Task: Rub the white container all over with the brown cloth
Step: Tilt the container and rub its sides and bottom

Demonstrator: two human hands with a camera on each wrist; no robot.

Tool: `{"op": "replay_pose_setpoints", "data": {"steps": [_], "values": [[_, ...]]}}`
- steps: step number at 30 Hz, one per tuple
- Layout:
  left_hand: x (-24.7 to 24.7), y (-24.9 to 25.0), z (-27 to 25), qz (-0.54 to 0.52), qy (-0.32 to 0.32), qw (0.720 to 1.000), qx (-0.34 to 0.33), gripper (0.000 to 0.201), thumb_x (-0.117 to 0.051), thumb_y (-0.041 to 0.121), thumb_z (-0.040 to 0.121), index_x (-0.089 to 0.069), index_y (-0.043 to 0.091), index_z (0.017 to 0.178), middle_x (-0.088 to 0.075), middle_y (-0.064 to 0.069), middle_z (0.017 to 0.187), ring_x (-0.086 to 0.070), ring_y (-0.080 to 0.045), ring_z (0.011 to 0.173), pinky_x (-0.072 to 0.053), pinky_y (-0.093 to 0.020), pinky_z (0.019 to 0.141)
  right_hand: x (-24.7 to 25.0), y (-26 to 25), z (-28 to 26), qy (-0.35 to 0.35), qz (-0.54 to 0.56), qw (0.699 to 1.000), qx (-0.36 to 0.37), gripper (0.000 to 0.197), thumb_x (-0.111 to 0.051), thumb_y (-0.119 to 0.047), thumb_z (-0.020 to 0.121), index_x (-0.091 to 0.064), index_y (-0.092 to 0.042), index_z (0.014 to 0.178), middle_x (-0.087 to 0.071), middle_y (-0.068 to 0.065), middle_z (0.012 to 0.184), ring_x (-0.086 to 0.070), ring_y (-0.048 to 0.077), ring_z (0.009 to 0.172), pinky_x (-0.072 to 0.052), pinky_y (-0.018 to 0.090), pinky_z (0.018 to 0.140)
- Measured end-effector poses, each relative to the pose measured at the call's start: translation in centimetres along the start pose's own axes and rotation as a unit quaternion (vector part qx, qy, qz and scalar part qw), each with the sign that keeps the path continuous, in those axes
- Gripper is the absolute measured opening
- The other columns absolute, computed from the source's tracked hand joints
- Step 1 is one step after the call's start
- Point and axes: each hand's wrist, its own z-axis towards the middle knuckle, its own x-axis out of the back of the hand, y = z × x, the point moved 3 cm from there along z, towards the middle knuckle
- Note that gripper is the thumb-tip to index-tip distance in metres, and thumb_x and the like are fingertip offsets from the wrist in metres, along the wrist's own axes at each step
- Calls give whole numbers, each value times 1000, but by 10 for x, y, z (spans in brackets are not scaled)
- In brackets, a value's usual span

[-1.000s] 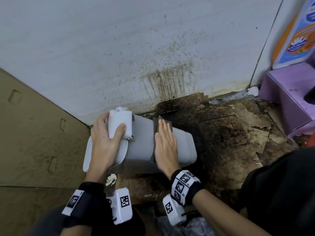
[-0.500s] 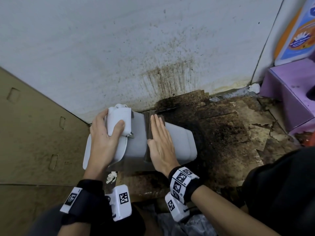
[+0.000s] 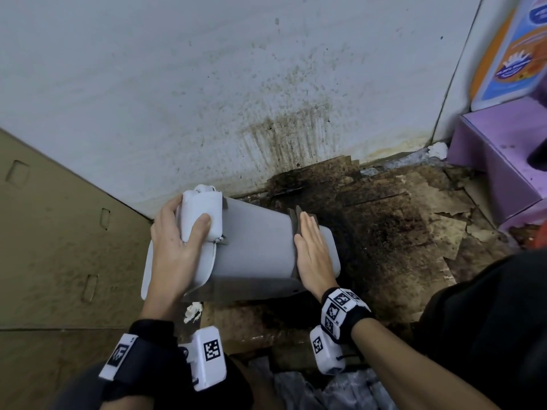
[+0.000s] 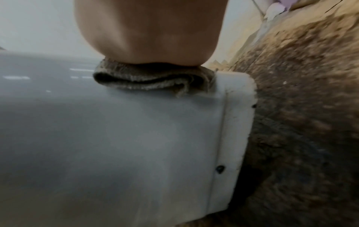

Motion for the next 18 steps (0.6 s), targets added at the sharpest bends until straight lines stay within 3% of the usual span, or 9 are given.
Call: {"op": "replay_pose_setpoints", "data": {"steps": [4,9,11,14,18], "values": [[0,0,-1,11,1,1000,2,85,-44,69,82,-41,22,153,-38,12,142,-37,-17,141,-32,-42,119,-11,-36,-2,7,17,1000,4,68,-17,-41,100,-10,-22,164,-2,-12,171,6,0,156,-2,35,129],[0,1,0,23,2,1000,-1,86,-43,69,82,-42,19,152,-41,8,144,-36,-19,140,-32,-42,118,-31,-100,-13,-9,10,996,93,70,-12,-48,100,-7,-23,165,-1,-11,172,10,-4,154,3,28,128],[0,0,-1,22,2,1000,-5,85,-43,69,82,-42,19,152,-40,11,143,-35,-13,139,-32,-39,117,-35,-114,-19,-13,16,993,113,72,-9,-51,98,-5,-23,165,0,-13,172,12,-6,153,5,25,127],[-1,1,-3,23,-1,1000,-13,85,-44,69,83,-41,19,151,-39,13,142,-33,-8,135,-30,-35,115,-33,-110,-25,6,6,991,133,66,-14,-45,103,-8,-21,165,-3,-12,172,8,-5,154,1,27,128],[-3,3,-2,22,-1,1000,-8,85,-45,70,82,-43,19,150,-39,12,141,-34,-11,136,-31,-36,115,-22,-78,-20,27,-5,987,159,57,-25,-30,109,-15,-19,164,-11,-12,171,-3,0,156,-10,30,128]]}}
